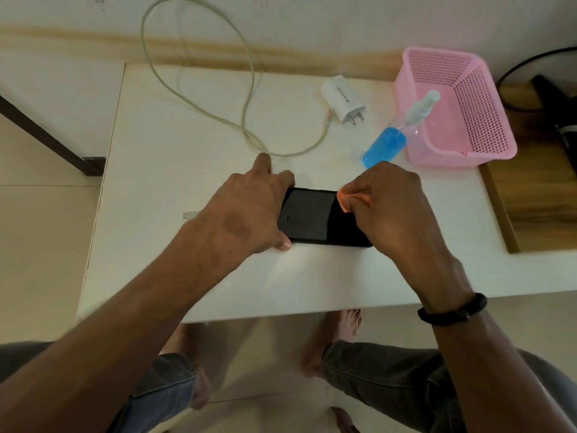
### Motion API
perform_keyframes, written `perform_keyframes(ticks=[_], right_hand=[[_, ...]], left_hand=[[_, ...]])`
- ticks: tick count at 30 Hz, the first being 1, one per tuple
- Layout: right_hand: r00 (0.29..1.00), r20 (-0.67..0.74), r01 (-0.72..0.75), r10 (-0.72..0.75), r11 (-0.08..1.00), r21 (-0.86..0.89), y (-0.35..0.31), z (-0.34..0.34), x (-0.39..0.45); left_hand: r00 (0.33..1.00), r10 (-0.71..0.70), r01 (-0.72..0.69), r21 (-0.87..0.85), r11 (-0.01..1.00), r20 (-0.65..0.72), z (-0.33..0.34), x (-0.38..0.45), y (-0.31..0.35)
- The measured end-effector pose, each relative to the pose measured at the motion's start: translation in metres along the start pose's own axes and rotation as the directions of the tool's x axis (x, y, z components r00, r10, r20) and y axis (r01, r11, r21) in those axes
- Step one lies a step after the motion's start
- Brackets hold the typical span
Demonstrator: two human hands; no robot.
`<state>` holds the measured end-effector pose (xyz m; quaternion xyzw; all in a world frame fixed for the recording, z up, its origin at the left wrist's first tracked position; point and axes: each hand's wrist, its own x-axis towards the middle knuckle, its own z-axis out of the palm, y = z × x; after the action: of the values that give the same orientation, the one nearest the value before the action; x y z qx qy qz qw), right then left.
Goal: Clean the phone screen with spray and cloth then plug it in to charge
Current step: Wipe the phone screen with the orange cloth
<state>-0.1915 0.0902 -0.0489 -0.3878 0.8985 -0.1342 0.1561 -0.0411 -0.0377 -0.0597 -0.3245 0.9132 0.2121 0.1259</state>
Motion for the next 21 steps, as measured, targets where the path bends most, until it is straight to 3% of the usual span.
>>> perform_keyframes(ticks=[7,13,18,21], right_hand=[[0.934,0.259,0.258,-0.246,0.966,-0.012,-0.02,-0.002,-0.012],[0.864,0.438,0.298,-0.25,0.954,-0.042,-0.003,-0.011,-0.01],[0.931,0.348,0.101,-0.107,0.994,0.035,0.013,-0.024,-0.008],[0.979,0.199,0.031,-0.046,0.996,0.078,0.019,-0.022,-0.004]], left_hand=[[1.0,-0.013,0.013,-0.004,1.0,-0.018,0.003,0.002,0.001],[1.0,-0.019,0.018,-0.044,0.999,-0.019,0.003,0.003,-0.001],[1.0,0.007,-0.006,-0.053,0.999,0.023,-0.002,0.002,-0.003],[0.998,0.038,-0.035,-0.057,0.998,0.049,-0.005,0.001,-0.006]])
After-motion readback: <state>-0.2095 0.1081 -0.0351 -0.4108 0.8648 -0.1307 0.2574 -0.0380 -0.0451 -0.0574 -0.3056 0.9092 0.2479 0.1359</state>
